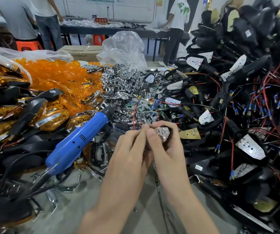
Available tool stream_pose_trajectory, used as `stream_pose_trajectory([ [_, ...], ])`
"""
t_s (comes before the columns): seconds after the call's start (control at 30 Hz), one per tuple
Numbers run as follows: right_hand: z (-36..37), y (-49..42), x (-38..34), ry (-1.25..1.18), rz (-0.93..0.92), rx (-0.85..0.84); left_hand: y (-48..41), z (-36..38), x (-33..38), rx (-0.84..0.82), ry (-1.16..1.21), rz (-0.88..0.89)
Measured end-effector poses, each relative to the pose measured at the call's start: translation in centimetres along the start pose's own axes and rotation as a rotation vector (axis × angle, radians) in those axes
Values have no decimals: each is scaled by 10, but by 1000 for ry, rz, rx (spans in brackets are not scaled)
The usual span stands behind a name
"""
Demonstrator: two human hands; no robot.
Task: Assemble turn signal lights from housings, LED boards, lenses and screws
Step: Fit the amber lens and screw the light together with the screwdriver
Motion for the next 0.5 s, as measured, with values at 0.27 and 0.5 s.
stream_pose_trajectory([
  [0.27,-9,-1,6,-86,9,92,1,6,-10,-56,16,-38],
  [0.5,-20,-2,16,-292,99,150,2,5,-19,-57,292,-59],
])
Point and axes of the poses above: each hand's wrist, its own y-axis away from the middle knuckle, its own z-axis out of the palm, x = y × z, the point moved 9 cm from there along -y, towards the middle knuckle, and after that the axes turned 15 degrees about -x, right-handed, at the moved point
